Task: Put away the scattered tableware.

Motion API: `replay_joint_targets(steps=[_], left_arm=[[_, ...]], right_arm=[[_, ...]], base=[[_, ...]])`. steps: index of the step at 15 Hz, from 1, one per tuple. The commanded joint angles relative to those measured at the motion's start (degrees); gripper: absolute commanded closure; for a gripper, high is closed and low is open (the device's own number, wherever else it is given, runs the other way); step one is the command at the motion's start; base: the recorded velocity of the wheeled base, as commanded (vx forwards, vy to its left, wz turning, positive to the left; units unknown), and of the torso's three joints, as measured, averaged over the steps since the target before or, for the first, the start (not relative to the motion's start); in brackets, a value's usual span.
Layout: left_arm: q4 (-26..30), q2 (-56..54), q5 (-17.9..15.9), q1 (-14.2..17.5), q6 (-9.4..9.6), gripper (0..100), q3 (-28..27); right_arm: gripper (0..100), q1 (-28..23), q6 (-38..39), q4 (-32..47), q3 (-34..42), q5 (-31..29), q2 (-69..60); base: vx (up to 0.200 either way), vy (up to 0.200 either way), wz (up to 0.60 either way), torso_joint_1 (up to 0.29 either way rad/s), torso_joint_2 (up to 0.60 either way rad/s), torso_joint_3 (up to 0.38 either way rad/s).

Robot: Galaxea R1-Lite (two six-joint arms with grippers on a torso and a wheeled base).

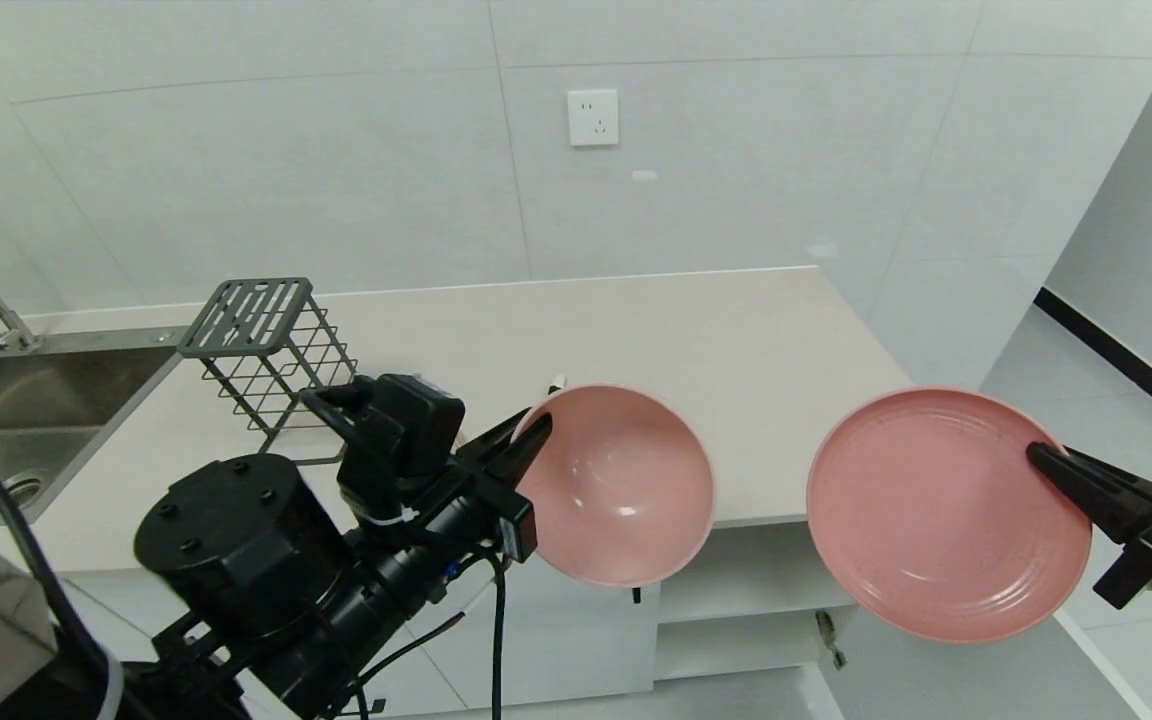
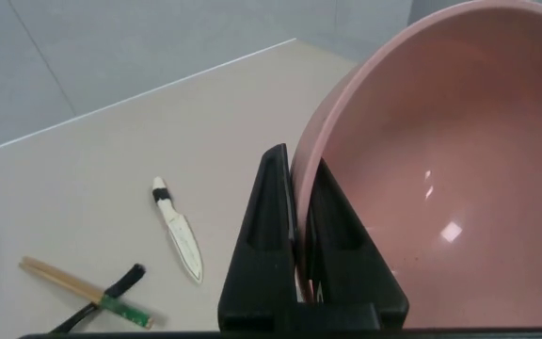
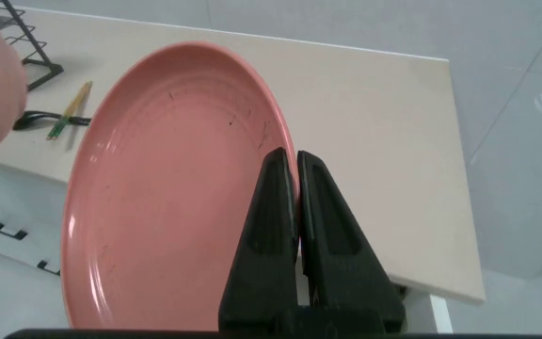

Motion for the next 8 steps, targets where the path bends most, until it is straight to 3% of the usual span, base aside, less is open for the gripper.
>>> replay_joint_targets(steps=[1,3,8], left_arm=[[0.0,-2.7,0.1,-0.4,0.0,100,2.2],[0.0,-3.7,0.1,-0.3,0.0,100,3.0],[0.0,-3.5,0.1,-0.1,-0.09,100,3.5]], right_arm=[[100,0.0,0.1,-0.1,0.0,0.0,0.2],[100,0.1,0.0,-0.1,0.0,0.0,0.3],[100,0.1,0.0,-0.1,0.0,0.0,0.2]], base=[[0.0,0.0,-0.6,-0.017,-0.01,0.012],[0.0,0.0,-0.6,0.019,0.0,0.007],[0.0,0.0,0.0,0.0,0.0,0.0]])
